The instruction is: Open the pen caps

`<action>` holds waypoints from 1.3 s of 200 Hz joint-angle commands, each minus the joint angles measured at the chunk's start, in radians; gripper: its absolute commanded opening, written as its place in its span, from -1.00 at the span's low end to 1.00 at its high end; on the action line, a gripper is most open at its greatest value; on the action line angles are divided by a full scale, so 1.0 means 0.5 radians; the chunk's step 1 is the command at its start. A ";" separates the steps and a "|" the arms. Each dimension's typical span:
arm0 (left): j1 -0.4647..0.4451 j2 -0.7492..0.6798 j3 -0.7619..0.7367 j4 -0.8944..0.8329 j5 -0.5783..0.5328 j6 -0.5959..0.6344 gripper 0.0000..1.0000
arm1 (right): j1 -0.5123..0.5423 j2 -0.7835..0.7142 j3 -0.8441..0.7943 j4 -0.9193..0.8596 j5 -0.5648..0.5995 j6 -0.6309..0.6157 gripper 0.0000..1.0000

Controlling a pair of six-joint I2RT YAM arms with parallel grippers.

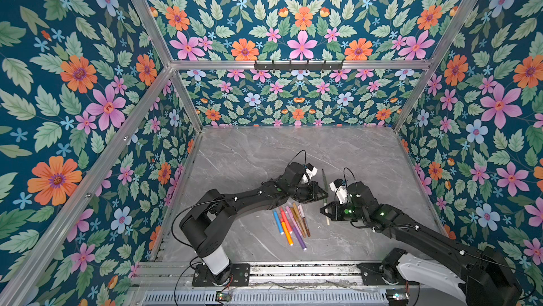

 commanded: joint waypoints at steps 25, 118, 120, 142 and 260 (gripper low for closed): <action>0.440 0.113 0.336 -0.257 -0.040 0.265 -1.00 | 0.253 -0.108 -0.198 0.053 0.115 0.210 -1.00; 0.607 0.046 0.207 -0.988 -0.552 0.908 -1.00 | 0.255 0.043 -0.341 0.143 0.348 0.167 -1.00; 0.608 0.050 0.206 -0.992 -0.557 0.915 -1.00 | 0.255 0.041 -0.351 0.153 0.354 0.171 -1.00; 0.621 0.107 0.155 -0.958 -0.539 0.961 -1.00 | 0.255 0.000 -0.389 0.182 0.382 0.180 -1.00; 0.709 0.440 0.172 -0.625 -0.235 0.847 -0.77 | 0.255 -0.112 -0.483 0.165 0.464 0.244 -1.00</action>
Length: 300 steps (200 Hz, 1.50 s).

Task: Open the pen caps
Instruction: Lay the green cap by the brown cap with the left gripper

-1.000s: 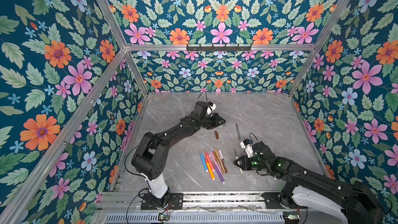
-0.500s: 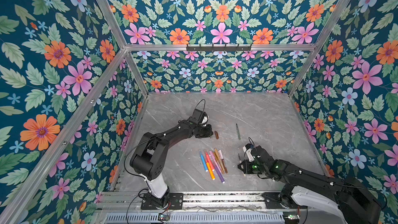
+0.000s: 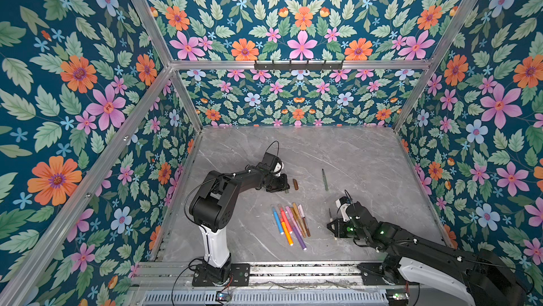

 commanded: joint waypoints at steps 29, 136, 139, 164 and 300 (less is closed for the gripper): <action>0.005 0.038 0.007 0.116 0.088 -0.087 -0.63 | 0.001 0.095 0.032 0.043 0.008 0.002 -1.00; 0.007 0.015 -0.028 0.184 0.120 -0.150 -0.25 | 0.002 0.222 0.060 0.093 -0.019 -0.006 -1.00; 0.007 0.011 -0.032 0.190 0.124 -0.155 -0.25 | 0.002 0.224 0.060 0.098 -0.020 -0.005 -1.00; 0.003 -0.016 -0.078 0.271 0.173 -0.225 -0.25 | 0.002 0.252 0.069 0.101 -0.023 -0.006 -1.00; 0.003 -0.042 -0.147 0.410 0.248 -0.340 -0.25 | 0.001 0.253 0.069 0.100 -0.023 -0.001 -1.00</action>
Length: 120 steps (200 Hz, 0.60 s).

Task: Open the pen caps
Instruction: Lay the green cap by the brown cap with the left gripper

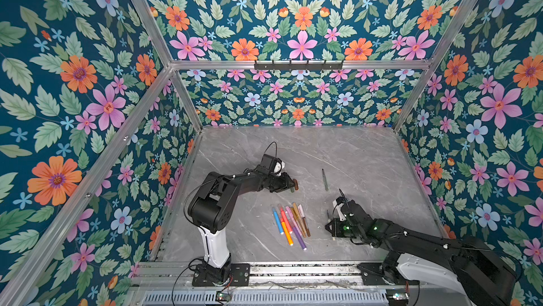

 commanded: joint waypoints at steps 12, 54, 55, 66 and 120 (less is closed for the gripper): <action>0.003 0.009 0.007 0.060 0.042 -0.031 -0.25 | -0.002 -0.015 0.000 0.038 0.001 -0.016 -1.00; 0.003 -0.004 0.025 0.053 0.037 -0.038 -0.25 | 0.000 -0.018 -0.007 0.036 0.004 -0.013 -1.00; 0.003 -0.005 0.025 0.051 0.036 -0.036 -0.25 | 0.000 -0.018 -0.007 0.037 0.004 -0.012 -1.00; 0.003 -0.028 0.029 0.030 0.028 -0.029 -0.25 | 0.000 -0.016 -0.010 0.039 0.004 -0.011 -1.00; 0.003 -0.386 -0.025 -0.177 -0.227 0.093 -0.26 | -0.002 0.029 -0.033 0.096 0.029 0.009 -1.00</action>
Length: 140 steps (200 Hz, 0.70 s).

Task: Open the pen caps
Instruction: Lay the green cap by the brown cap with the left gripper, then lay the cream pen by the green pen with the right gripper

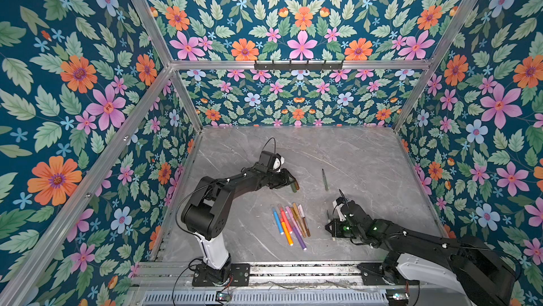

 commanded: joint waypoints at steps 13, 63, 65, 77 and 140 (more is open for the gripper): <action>0.002 -0.312 -0.050 -0.201 -0.321 0.138 -0.27 | -0.001 -0.025 -0.029 0.046 0.056 0.023 -1.00; 0.013 -1.170 -0.216 -0.561 -0.839 0.341 0.01 | -0.034 -0.131 -0.085 -0.019 0.065 0.060 -1.00; 0.013 -1.195 -0.220 -0.582 -0.847 0.349 0.03 | -0.039 -0.132 -0.083 -0.022 0.061 0.060 -1.00; 0.017 -1.372 -0.253 -0.700 -0.864 0.384 0.13 | -0.082 -0.138 -0.076 -0.059 0.029 0.063 -1.00; 0.014 -1.923 -0.460 -0.979 -0.966 0.500 0.24 | -0.670 -0.331 0.465 -0.858 0.025 -0.369 -1.00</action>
